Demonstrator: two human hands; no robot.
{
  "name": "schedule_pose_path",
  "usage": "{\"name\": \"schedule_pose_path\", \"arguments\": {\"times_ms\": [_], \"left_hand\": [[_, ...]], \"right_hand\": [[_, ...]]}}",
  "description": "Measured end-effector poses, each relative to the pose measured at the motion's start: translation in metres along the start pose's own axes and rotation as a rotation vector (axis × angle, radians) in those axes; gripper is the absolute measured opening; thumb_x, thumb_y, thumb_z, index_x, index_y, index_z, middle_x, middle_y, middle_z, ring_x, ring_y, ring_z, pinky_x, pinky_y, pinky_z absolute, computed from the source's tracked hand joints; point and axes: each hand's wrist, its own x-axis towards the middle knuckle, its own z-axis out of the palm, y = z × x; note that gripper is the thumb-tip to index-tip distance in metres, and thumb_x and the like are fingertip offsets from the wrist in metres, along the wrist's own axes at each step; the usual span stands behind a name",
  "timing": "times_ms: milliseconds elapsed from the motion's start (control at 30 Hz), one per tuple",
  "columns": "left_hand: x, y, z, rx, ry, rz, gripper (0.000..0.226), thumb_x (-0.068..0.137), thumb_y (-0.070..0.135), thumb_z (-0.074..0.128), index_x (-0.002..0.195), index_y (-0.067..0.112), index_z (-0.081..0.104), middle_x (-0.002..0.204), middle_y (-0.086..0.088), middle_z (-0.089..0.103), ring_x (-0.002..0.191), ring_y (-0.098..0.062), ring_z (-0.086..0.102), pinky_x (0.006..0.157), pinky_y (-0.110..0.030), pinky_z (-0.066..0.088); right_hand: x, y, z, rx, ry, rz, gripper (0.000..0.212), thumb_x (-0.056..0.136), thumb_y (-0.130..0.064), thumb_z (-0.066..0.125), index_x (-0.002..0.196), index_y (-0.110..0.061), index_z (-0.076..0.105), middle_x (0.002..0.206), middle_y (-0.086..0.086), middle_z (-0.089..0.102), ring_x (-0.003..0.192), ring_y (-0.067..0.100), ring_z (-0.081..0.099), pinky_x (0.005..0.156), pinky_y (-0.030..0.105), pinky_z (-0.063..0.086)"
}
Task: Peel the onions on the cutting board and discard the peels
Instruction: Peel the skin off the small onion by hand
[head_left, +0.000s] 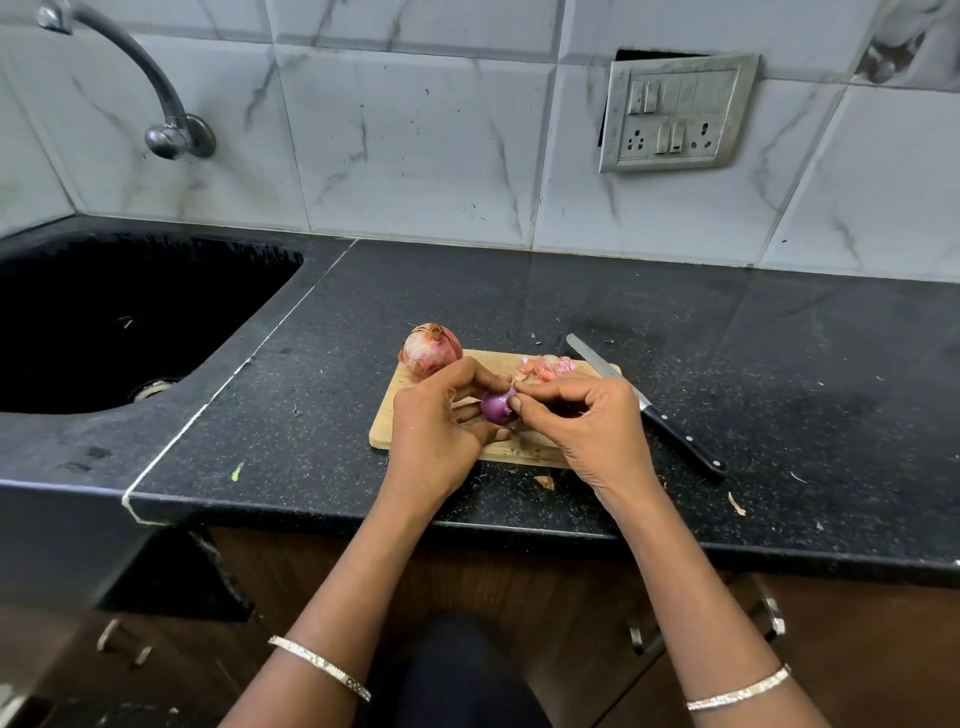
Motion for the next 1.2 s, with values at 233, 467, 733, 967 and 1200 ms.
{"name": "schedule_pose_path", "arguments": {"times_ms": [233, 467, 733, 967, 1200], "left_hand": [[-0.0004, 0.0015, 0.0003, -0.012, -0.009, -0.016, 0.039, 0.068, -0.016, 0.084, 0.089, 0.014, 0.07, 0.1, 0.001, 0.075, 0.1, -0.007, 0.072, 0.08, -0.026, 0.062], [-0.0002, 0.001, 0.0002, -0.01, 0.0, -0.021, 0.04, 0.068, -0.016, 0.084, 0.087, 0.016, 0.07, 0.099, 0.001, 0.076, 0.098, -0.008, 0.072, 0.079, -0.025, 0.062], [-0.0006, 0.0023, 0.0012, -0.022, -0.009, -0.024, 0.038, 0.067, -0.018, 0.083, 0.088, 0.011, 0.07, 0.1, -0.001, 0.076, 0.099, -0.006, 0.072, 0.077, -0.021, 0.061], [0.0003, 0.0007, 0.0005, -0.009, 0.002, -0.014, 0.042, 0.07, -0.016, 0.082, 0.086, 0.02, 0.07, 0.099, 0.001, 0.076, 0.099, -0.01, 0.073, 0.081, -0.031, 0.063], [-0.0008, 0.0024, 0.0, 0.003, 0.0, -0.008, 0.04, 0.067, -0.014, 0.085, 0.087, 0.016, 0.07, 0.099, 0.001, 0.076, 0.099, -0.008, 0.072, 0.081, -0.028, 0.062]], "right_hand": [[0.0014, 0.0011, 0.0005, -0.011, 0.02, 0.005, 0.023, 0.081, -0.006, 0.082, 0.083, -0.029, 0.08, 0.079, -0.007, 0.078, 0.079, 0.012, 0.074, 0.076, 0.034, 0.06], [0.0005, -0.0003, 0.0008, -0.015, 0.007, 0.004, 0.013, 0.082, -0.009, 0.083, 0.088, -0.02, 0.082, 0.08, -0.007, 0.078, 0.08, 0.01, 0.074, 0.075, 0.026, 0.059], [0.0019, 0.0029, 0.0005, -0.006, 0.009, 0.013, 0.018, 0.082, -0.006, 0.081, 0.084, -0.024, 0.081, 0.079, -0.007, 0.078, 0.078, 0.01, 0.073, 0.074, 0.031, 0.06], [0.0007, 0.0001, 0.0003, 0.007, 0.005, 0.009, 0.011, 0.079, -0.01, 0.085, 0.089, -0.015, 0.082, 0.081, -0.006, 0.078, 0.08, 0.01, 0.074, 0.074, 0.025, 0.059], [0.0024, 0.0033, -0.0002, -0.002, 0.006, 0.02, 0.012, 0.082, -0.006, 0.081, 0.086, -0.017, 0.082, 0.08, -0.006, 0.078, 0.079, 0.008, 0.073, 0.074, 0.025, 0.057]]}}
